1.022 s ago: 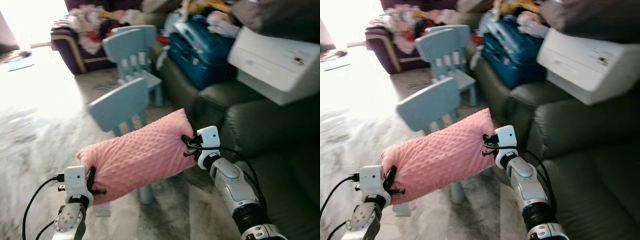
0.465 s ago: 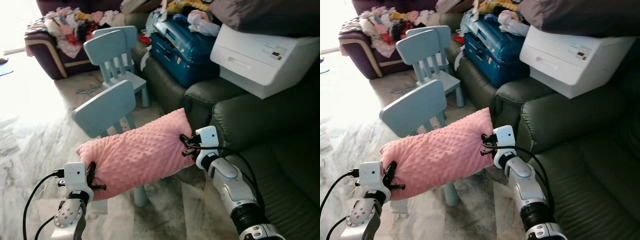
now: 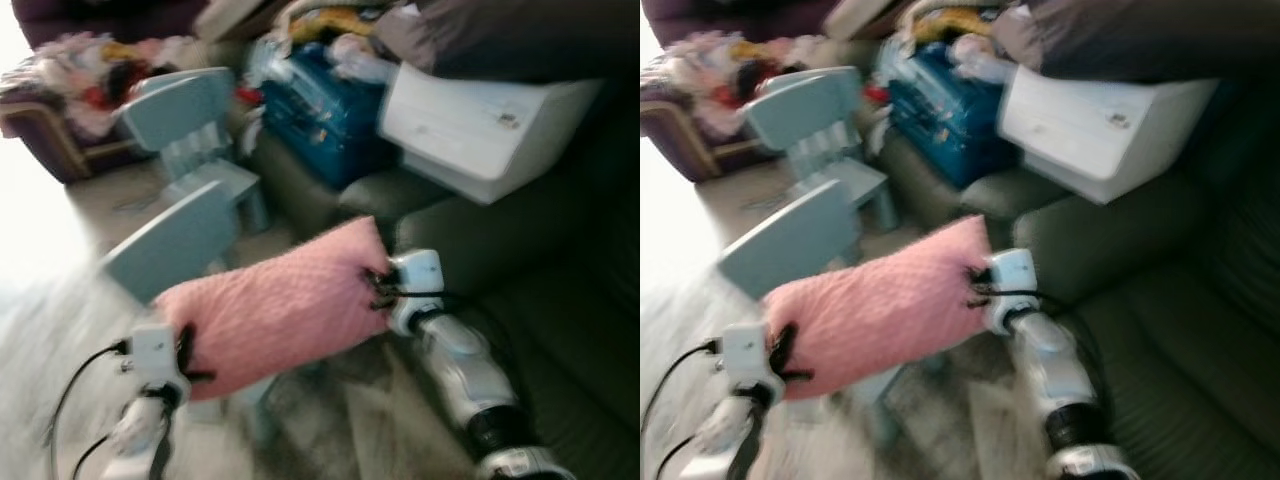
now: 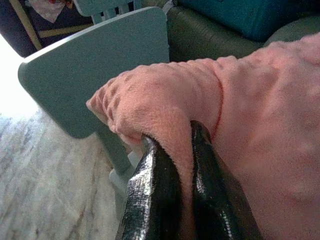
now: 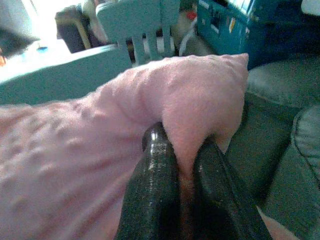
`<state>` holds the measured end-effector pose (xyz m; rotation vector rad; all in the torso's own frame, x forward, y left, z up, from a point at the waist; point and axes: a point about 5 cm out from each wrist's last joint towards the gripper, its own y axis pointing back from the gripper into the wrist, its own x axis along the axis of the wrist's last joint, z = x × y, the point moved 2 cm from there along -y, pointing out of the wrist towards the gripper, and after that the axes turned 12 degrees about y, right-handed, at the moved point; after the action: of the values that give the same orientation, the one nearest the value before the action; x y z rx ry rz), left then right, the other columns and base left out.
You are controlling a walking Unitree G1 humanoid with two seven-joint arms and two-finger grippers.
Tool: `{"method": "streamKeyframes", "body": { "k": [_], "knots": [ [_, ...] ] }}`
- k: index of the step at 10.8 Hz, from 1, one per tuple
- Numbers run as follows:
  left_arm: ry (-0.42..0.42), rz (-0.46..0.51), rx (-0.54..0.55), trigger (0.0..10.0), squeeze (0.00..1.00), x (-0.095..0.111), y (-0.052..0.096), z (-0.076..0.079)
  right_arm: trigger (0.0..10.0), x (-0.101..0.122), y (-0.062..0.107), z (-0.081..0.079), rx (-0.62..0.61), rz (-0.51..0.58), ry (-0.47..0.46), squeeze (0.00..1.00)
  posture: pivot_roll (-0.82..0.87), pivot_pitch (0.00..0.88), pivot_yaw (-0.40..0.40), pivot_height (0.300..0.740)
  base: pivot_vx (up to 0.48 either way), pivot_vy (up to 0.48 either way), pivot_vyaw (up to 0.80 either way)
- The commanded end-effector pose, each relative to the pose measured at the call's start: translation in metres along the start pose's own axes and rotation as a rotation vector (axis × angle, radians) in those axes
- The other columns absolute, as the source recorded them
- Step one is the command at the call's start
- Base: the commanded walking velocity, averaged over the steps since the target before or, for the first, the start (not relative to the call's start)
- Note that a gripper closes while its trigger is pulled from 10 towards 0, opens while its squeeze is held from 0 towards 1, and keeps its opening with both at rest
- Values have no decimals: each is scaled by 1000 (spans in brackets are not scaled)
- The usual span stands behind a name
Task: Move the pillow to the sofa
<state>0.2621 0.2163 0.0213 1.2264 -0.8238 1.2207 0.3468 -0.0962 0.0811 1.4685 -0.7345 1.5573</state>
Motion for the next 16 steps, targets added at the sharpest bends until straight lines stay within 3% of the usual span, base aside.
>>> {"method": "streamKeyframes", "body": {
  "k": [1, 5, 9, 12, 16],
  "knots": [
    [16, 2, -12, 10000, 0, 1, -2, 6, 10000, 3, 4, 15, -39, 10, 16, 0, -188, 30, 51, 740, 0, 0, -763],
    [39, -5, -9, 10000, 0, -2, -2, 8, 10000, 4, 3, 15, -36, 12, 15, 0, -190, 33, 50, 740, 0, 0, -763],
    [113, -9, 8, 10000, 0, -1, -5, 10, 10000, 6, 2, 15, -36, 15, 12, 0, -192, 35, 49, 740, 0, 0, -763],
    [91, 6, 10, 10000, 0, 4, -7, 9, 10000, 7, 2, 15, -36, 16, 12, 0, -193, 38, 47, 740, 0, 0, -763],
    [122, 12, 27, 10000, 0, 5, -6, 6, 10000, 8, 1, 15, -35, 18, 14, 0, -193, 38, 46, 740, 0, 0, -764]
  ]
}}
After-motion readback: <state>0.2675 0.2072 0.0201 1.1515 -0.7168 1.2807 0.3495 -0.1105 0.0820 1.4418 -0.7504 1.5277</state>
